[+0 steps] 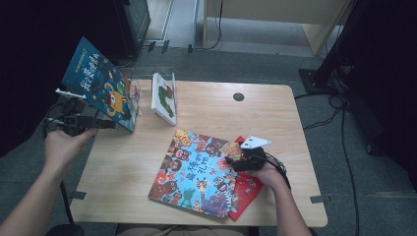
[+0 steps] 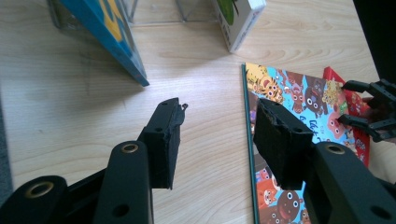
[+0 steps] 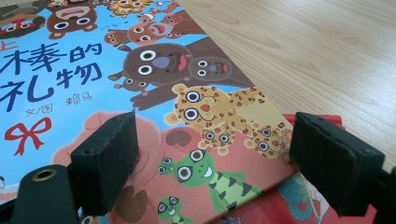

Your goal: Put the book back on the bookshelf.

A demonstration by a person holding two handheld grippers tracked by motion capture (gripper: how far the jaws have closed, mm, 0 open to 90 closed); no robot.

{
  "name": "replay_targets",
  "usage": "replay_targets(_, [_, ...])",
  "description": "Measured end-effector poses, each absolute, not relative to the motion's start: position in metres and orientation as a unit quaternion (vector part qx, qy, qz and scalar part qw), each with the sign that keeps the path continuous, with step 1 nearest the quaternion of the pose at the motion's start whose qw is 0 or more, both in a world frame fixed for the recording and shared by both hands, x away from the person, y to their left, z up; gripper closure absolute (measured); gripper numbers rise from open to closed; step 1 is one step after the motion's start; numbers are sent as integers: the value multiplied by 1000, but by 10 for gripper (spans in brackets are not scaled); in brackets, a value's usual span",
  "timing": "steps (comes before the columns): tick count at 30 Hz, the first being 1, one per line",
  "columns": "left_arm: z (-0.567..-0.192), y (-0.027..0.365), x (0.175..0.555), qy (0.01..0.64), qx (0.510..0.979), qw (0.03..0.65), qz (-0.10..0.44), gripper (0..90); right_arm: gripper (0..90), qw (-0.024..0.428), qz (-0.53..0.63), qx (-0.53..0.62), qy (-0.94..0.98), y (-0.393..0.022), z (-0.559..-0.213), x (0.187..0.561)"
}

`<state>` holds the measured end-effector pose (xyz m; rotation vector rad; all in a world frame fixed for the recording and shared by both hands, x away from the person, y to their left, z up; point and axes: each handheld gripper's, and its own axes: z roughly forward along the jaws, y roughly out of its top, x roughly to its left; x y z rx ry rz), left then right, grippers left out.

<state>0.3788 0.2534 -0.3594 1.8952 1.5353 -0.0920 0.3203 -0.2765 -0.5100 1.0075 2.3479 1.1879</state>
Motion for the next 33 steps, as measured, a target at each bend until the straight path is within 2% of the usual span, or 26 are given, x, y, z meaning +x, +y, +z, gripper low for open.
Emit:
replay_targets(9, [-376, 234, 376, 578, 748, 327, -13, 516, 155, 159, 416, 354, 822, -276, -510, 320])
replay_targets(16, [-392, 221, 376, 574, 750, 328, -20, 516, 153, 160, 417, 352, 823, -276, -510, 321])
replay_targets(33, [-425, 202, 377, 557, 767, 320, 0, 514, 149, 157, 415, 350, 825, -275, -510, 325])
